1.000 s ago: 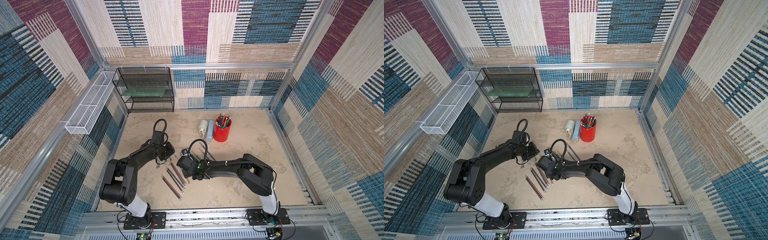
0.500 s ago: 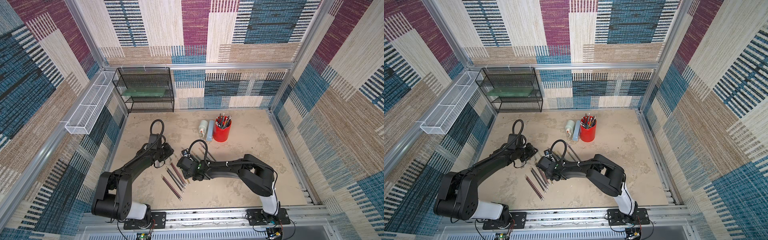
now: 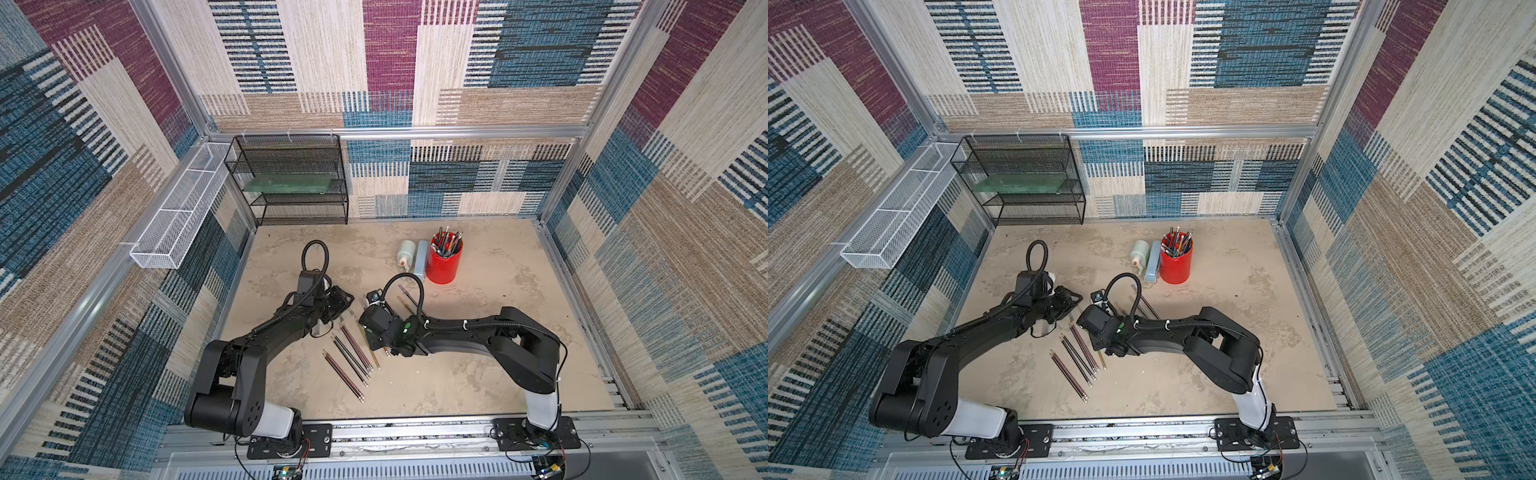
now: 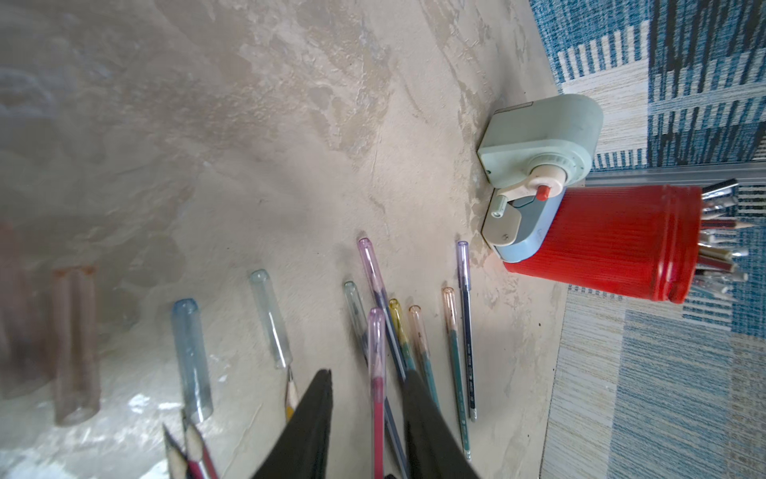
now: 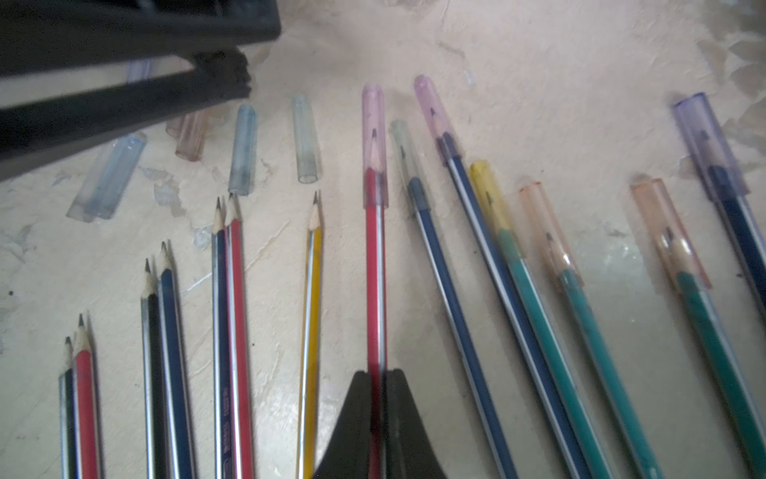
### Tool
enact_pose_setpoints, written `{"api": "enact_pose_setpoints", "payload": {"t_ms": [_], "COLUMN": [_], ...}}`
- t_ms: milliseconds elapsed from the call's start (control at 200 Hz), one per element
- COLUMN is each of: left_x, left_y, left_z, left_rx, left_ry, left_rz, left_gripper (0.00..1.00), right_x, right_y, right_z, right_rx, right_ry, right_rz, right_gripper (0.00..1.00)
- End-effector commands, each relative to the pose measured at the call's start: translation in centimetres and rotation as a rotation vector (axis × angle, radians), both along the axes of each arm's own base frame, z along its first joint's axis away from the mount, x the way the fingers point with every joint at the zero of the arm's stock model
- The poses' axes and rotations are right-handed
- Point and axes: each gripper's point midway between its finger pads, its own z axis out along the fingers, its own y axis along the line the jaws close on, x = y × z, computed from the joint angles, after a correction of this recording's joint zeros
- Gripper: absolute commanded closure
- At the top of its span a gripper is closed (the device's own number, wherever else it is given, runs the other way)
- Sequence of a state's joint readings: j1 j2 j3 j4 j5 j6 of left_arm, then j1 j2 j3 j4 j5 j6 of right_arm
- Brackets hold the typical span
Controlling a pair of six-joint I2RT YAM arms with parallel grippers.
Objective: Remove the protective cover of the pencils
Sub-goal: Pick up the pencil from the center of the board, then remove the protective sleeve from the pencil.
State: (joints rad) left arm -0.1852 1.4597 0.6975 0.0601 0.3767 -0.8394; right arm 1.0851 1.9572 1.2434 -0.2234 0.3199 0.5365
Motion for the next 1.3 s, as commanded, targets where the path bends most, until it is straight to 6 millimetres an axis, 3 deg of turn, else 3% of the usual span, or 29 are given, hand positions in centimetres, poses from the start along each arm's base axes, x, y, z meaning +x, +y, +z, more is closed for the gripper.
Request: {"api": "enact_pose_setpoints", "payload": {"t_ms": [0, 331, 641, 816, 987, 1177, 1292], "left_x": [0.5, 0.6, 0.7, 0.7, 0.6, 0.5, 0.4], "left_y": [-0.5, -0.9, -1.2, -1.3, -1.2, -1.1, -1.1], "left_z": [0.7, 0.1, 0.4, 0.2, 0.5, 0.7, 0.9], "left_rx": [-0.037, -0.059, -0.074, -0.079, -0.08, -0.073, -0.078], "left_ry": [-0.031, -0.018, -0.021, -0.015, -0.022, -0.024, -0.027], "left_rz": [-0.007, -0.018, -0.028, -0.032, -0.027, -0.022, -0.021], "left_gripper": [0.63, 0.63, 0.69, 0.78, 0.8, 0.99, 1.0], "right_x": [0.1, 0.0, -0.4, -0.2, -0.3, -0.4, -0.4], "right_y": [1.2, 2.2, 3.1, 3.1, 3.1, 3.1, 3.1], "right_z": [1.3, 2.7, 3.3, 3.8, 4.3, 4.2, 3.8], "right_rx": [0.063, 0.112, 0.129, 0.117, 0.135, 0.115, 0.119], "right_ry": [-0.01, -0.015, -0.013, -0.021, -0.026, -0.029, -0.026], "right_rz": [0.024, 0.042, 0.062, 0.058, 0.056, 0.054, 0.053], "right_gripper": [0.99, 1.0, 1.0, 1.0, 1.0, 1.0, 0.97]}}
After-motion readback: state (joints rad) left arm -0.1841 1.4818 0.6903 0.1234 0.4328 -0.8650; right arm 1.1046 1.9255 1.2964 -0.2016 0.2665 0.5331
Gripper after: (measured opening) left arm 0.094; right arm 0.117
